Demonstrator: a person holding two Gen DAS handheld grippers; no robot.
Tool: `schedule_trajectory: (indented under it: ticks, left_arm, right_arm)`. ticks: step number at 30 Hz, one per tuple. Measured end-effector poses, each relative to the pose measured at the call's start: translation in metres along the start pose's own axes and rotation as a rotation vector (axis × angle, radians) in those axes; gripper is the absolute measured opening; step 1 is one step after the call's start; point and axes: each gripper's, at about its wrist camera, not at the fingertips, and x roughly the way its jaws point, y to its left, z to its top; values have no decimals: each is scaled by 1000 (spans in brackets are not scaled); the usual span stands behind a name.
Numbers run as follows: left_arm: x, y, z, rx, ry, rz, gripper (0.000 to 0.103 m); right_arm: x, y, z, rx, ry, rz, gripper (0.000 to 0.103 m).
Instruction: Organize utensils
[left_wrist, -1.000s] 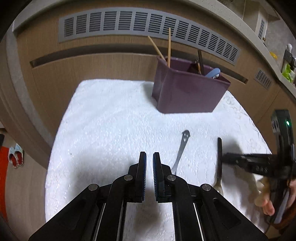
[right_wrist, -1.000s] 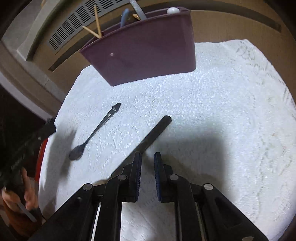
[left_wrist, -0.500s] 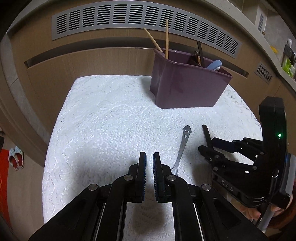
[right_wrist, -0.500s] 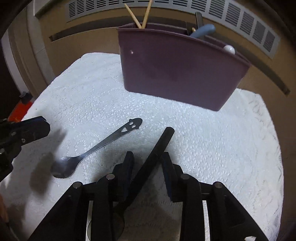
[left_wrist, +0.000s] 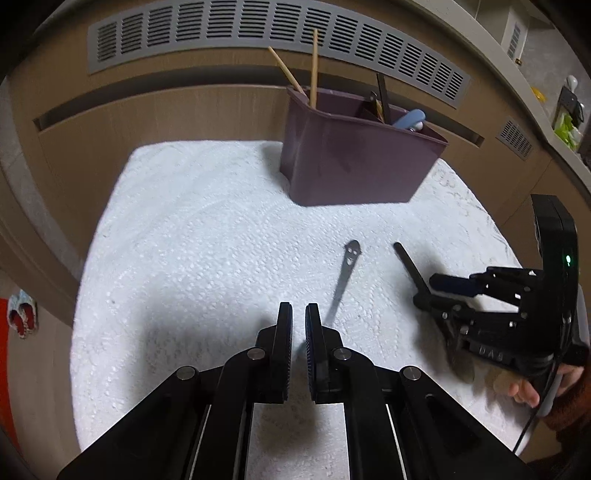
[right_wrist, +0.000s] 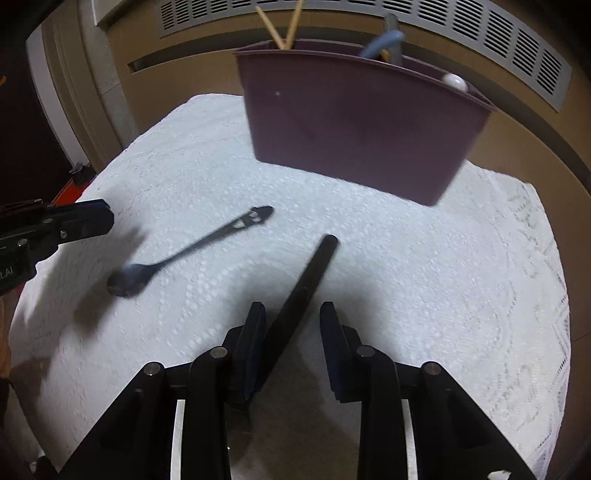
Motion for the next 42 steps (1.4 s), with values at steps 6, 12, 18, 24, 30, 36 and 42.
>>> schedule_trajectory:
  ticks: [6, 12, 18, 24, 30, 36, 42]
  left_arm:
    - [12, -17, -6, 62, 92, -111, 8]
    - [4, -28, -20, 155, 71, -67, 8]
    - [16, -24, -6, 124, 92, -61, 8]
    - [51, -41, 28, 190, 125, 5, 8]
    - [72, -44, 42, 213, 198, -5, 8]
    - [77, -61, 41, 285, 216, 19, 11]
    - [84, -68, 46, 303, 229, -10, 12]
  right_arm:
    - [4, -36, 11, 97, 15, 31, 26]
    - [14, -15, 25, 3, -19, -32, 12]
    - [-2, -27, 20, 28, -65, 2, 11]
    - [-23, -45, 3, 43, -100, -25, 11]
    - [-38, -55, -6, 39, -120, -37, 11]
    - [-39, -65, -6, 63, -130, -31, 11]
    - [-34, -68, -7, 73, -123, -32, 11]
